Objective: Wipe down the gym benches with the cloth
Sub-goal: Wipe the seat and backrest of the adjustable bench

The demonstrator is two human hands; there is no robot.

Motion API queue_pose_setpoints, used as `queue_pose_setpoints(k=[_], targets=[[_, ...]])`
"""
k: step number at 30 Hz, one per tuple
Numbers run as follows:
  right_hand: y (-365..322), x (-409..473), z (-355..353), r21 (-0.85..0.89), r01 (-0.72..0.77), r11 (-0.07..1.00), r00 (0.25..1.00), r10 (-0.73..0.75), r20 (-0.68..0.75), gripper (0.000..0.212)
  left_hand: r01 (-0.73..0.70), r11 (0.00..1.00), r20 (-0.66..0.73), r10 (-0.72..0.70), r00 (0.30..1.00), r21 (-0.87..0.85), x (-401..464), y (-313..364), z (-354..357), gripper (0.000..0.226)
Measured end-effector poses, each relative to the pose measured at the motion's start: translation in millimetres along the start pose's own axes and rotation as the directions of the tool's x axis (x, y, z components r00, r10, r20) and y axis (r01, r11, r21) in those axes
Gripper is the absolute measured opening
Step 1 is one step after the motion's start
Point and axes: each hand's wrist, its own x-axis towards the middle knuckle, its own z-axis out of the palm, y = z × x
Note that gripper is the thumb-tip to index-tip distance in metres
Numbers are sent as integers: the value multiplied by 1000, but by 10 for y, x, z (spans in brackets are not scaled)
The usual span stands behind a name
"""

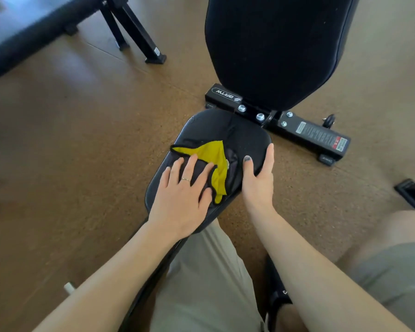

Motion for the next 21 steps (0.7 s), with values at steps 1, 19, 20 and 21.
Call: queue_pose_setpoints(k=[1,19,20,21], targets=[[17,4,4,10,4,1000,1000,-4,1,68,-7,1000,3,7,1000,2,-92,-13,7,59],[60,48,13,-48,2,999,1000,-2,-2,61,-53,999,-3,53,999,-6,670,177,-18,47],[54,36,8,-47,0,999,1000,0,3,62,-80,997,-19,79,997,-9,545,136,-11,46],[45,16,8,-45,-4,999,1000,4,7,62,-105,994,-23,105,994,-11,386,94,-17,45]])
